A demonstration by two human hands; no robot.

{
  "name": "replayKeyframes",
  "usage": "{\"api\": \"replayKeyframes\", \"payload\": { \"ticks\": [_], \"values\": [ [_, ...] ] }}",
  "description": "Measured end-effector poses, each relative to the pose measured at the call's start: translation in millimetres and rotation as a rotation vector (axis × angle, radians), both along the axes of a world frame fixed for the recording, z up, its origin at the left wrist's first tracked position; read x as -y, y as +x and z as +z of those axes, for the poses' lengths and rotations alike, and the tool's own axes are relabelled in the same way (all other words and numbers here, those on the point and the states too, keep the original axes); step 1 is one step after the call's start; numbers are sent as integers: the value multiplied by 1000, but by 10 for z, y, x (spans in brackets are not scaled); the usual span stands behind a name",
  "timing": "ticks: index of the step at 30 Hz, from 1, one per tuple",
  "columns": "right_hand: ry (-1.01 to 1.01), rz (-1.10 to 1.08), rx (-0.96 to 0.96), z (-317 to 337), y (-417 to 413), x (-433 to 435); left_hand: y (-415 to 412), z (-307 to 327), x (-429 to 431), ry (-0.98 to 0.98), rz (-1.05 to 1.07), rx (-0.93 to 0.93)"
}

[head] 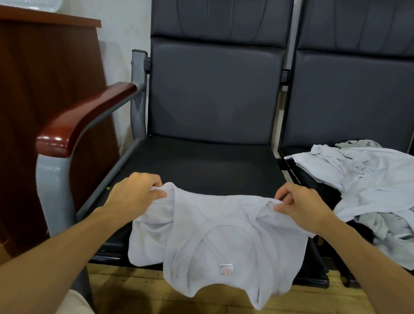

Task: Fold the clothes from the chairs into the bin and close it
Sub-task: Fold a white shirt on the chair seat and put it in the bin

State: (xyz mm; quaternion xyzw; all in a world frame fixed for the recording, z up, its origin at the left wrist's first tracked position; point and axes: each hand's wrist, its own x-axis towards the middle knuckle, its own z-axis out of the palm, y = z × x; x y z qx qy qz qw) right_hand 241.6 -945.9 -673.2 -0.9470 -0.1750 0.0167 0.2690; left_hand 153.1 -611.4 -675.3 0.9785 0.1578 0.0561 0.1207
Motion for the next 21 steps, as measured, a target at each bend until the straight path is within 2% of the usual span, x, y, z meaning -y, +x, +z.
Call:
{"api": "replayKeyframes", "payload": {
  "ticks": [8,11,14,21],
  "values": [
    [-8,49,-41,-17,8,15,-17,-38,0,49,-34,-54],
    [-76,116,-86,33,-52,22,-14,-64,-35,20,-11,-23],
    [-90,121,-53,84,-64,41,-37,-95,-71,23,30,1],
    [-187,129,-109,50,-80,7,-29,-105,5,33,51,-45]
  ]
}}
